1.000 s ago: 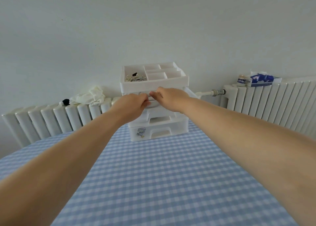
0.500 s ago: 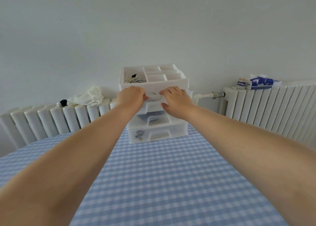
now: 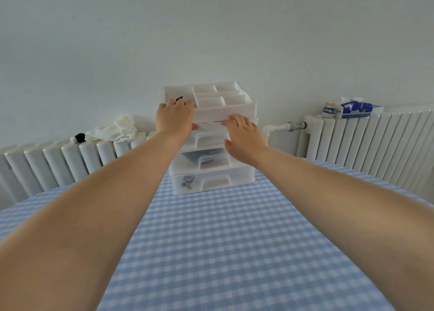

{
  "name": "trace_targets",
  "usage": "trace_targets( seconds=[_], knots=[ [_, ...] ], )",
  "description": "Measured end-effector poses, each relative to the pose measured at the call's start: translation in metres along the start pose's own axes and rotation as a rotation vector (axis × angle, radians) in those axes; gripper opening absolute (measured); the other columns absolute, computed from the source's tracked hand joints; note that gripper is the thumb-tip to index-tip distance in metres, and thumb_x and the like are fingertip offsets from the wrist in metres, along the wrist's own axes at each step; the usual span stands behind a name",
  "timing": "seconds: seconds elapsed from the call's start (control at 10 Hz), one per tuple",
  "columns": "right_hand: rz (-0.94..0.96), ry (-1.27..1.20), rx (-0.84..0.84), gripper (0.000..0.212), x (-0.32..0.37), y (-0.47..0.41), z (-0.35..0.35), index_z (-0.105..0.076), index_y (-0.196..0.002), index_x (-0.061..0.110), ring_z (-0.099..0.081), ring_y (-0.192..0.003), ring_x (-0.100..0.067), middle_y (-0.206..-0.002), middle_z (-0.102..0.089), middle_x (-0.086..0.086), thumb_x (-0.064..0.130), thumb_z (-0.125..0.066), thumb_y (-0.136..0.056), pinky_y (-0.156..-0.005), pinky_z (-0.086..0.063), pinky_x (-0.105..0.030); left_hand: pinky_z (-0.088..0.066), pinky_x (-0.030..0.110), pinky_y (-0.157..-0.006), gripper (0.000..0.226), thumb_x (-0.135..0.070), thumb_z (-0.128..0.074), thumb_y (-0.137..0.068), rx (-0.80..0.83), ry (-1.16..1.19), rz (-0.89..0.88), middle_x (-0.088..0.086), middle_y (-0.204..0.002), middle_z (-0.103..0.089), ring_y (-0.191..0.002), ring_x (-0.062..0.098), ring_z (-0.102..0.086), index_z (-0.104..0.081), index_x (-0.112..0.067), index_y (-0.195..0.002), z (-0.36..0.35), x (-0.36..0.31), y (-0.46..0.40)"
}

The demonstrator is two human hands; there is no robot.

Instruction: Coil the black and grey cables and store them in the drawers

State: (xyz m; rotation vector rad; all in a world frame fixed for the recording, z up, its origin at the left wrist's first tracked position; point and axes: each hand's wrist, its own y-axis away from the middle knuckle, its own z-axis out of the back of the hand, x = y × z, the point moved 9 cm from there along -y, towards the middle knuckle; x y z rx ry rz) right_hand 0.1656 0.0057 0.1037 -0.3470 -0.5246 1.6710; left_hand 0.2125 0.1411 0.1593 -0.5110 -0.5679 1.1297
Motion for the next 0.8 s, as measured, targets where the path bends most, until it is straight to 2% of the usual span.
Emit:
trace_targets(
  seconds=[0.3,0.4,0.5,0.6,0.7,0.8],
  knots=[
    [-0.024,-0.033,-0.019,0.046,-0.001,0.011,0.004,-0.038,-0.14,0.015,-0.039,-0.131,-0.026,-0.143,-0.041,-0.006,0.021,-0.046,-0.095,-0.106,-0.031,-0.037,-0.035,0.037,-0.082,0.049,-0.044,-0.068,-0.083,0.004,-0.022,0.075,0.01,-0.109,-0.061,-0.106,0.031,-0.052,-0.053,-0.008,-0.111,-0.002,0.001,-0.005],
    [-0.057,-0.127,-0.014,0.042,0.0,0.022,0.007,-0.042,-0.135,0.015,-0.043,-0.128,-0.024,-0.141,-0.045,-0.006,0.024,-0.048,-0.095,-0.103,-0.034,-0.037,-0.036,0.039,-0.086,0.049,-0.041,-0.064,-0.087,0.01,-0.021,0.086,0.012,-0.12,-0.057,-0.114,0.033,-0.049,-0.05,-0.006,-0.119,-0.006,0.0,0.001],
    [-0.089,-0.306,-0.033,0.038,0.004,0.043,0.019,-0.046,-0.131,0.017,-0.047,-0.124,-0.02,-0.135,-0.052,-0.002,0.028,-0.051,-0.095,-0.101,-0.041,-0.037,-0.031,0.042,-0.102,0.054,-0.034,-0.062,-0.088,0.039,0.088,0.086,0.015,-0.135,-0.048,-0.128,0.035,-0.039,-0.044,-0.007,-0.131,-0.014,-0.002,0.01],
    [-0.128,-0.542,-0.061,0.028,0.012,0.076,0.043,-0.053,-0.121,0.022,-0.052,-0.114,-0.006,-0.121,-0.059,0.007,0.029,-0.056,-0.094,-0.097,-0.043,-0.029,-0.031,0.041,-0.106,0.055,-0.027,-0.063,-0.088,0.041,0.361,0.12,0.011,-0.142,-0.041,-0.134,0.031,-0.032,-0.043,-0.012,-0.137,-0.014,-0.002,0.023],
    [-0.113,-0.709,-0.162,0.016,0.025,0.12,0.088,-0.061,-0.109,0.026,-0.058,-0.1,0.003,-0.104,-0.064,0.015,0.027,-0.058,-0.093,-0.09,-0.046,-0.02,-0.036,0.038,-0.101,0.045,-0.023,-0.06,-0.091,-0.028,0.539,0.12,0.005,-0.142,-0.042,-0.133,0.025,-0.035,-0.049,-0.015,-0.134,-0.005,-0.013,0.042],
    [-0.072,-0.997,-0.316,0.011,0.033,0.164,0.145,-0.067,-0.1,0.021,-0.063,-0.082,-0.003,-0.084,-0.068,0.01,0.017,-0.059,-0.093,-0.08,-0.051,-0.019,-0.04,0.033,-0.095,0.036,-0.027,-0.06,-0.091,0.067,0.749,0.182,0.002,-0.132,-0.051,-0.121,0.022,-0.046,-0.055,-0.018,-0.125,-0.018,-0.026,0.06]
  ],
)
